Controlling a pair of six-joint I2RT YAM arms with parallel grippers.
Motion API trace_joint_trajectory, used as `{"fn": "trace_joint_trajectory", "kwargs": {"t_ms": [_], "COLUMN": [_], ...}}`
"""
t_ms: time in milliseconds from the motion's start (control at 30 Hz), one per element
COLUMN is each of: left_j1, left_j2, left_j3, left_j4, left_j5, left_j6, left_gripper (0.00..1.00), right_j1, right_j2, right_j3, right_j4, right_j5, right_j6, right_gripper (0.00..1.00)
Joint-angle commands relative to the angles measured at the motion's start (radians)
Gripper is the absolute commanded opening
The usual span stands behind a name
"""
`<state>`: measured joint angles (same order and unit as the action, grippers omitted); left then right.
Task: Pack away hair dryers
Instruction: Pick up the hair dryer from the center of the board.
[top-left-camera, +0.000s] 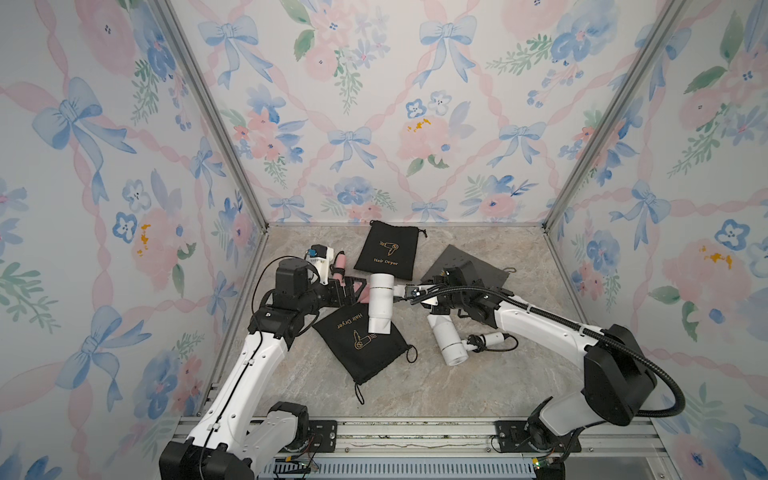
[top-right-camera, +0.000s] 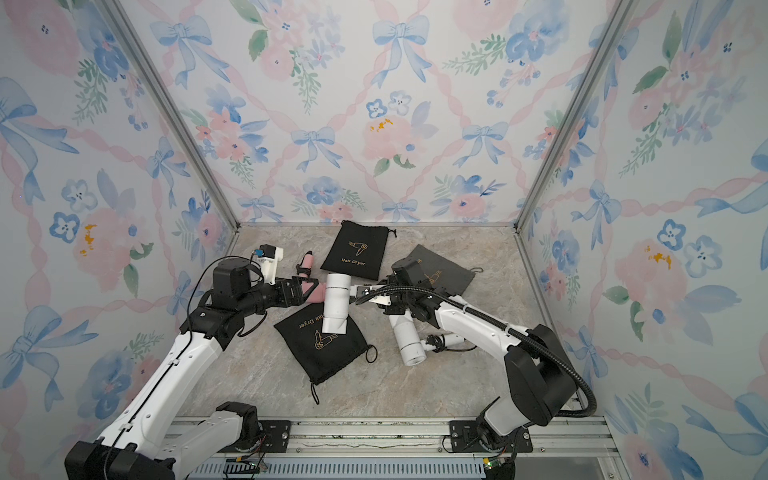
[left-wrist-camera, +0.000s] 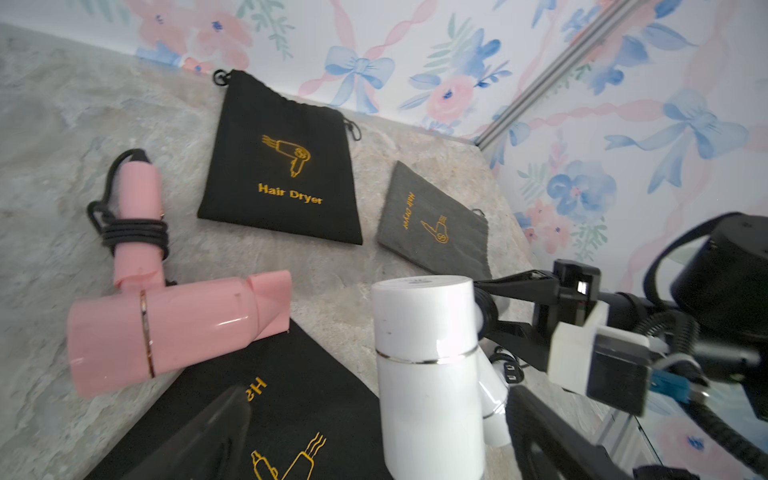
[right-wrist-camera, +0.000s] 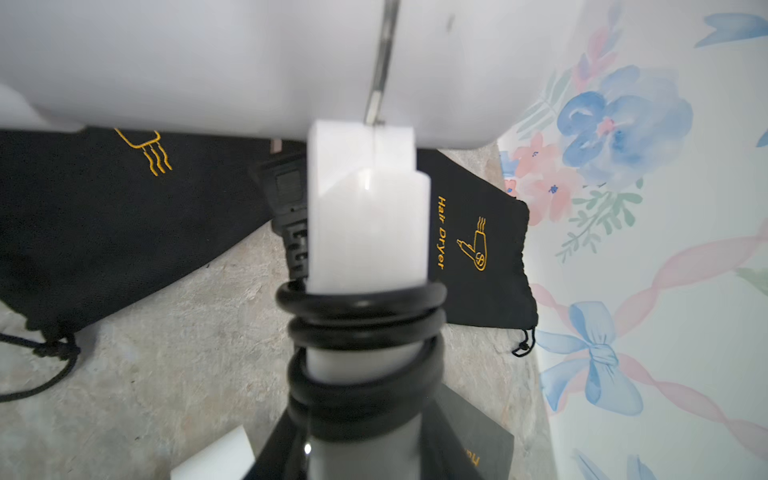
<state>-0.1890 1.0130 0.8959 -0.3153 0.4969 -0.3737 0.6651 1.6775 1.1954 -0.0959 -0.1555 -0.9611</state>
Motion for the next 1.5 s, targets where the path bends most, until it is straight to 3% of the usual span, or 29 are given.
{"fn": "trace_joint_trajectory", "kwargs": {"t_ms": [0,100,500,967,1100,1233,1467], "left_j1": [-0.07,-0.113,-0.118,-0.132,-0.138,-0.144,-0.145], "left_j2": [-0.009,0.017,0.14,0.232,0.255,0.269,0.28], "left_j3": [0.04,0.06,0.146,0.171,0.18,0.175,0.167], "left_j4": [-0.008,-0.007,0.0,0.096,0.121,0.16,0.229], "left_j5": [0.1,0.113,0.12,0.206,0.21,0.217,0.218], "left_j6": [0.109,0.144,0.176,0.107,0.092,0.068,0.017], "left_gripper": [0.98,0.98,0.97,0.97,0.92,0.82,0.37], "right_j1": [0.004,0.0,0.007,0.032,0.04,0.044,0.049], "right_j2": [-0.067,-0.098,-0.179,-0.176,-0.17,-0.165,-0.163], "right_j3": [-0.01,-0.019,-0.027,0.0,0.012,0.022,0.039], "right_j4": [0.087,0.091,0.085,0.088,0.085,0.08,0.071], "right_j5": [0.004,0.001,0.019,0.038,0.039,0.04,0.052], "right_j6": [-0.001,-0.01,-0.036,-0.056,-0.062,-0.064,-0.05], "right_gripper": [0.25,0.25,0.26,0.26,0.26,0.26,0.26]}}
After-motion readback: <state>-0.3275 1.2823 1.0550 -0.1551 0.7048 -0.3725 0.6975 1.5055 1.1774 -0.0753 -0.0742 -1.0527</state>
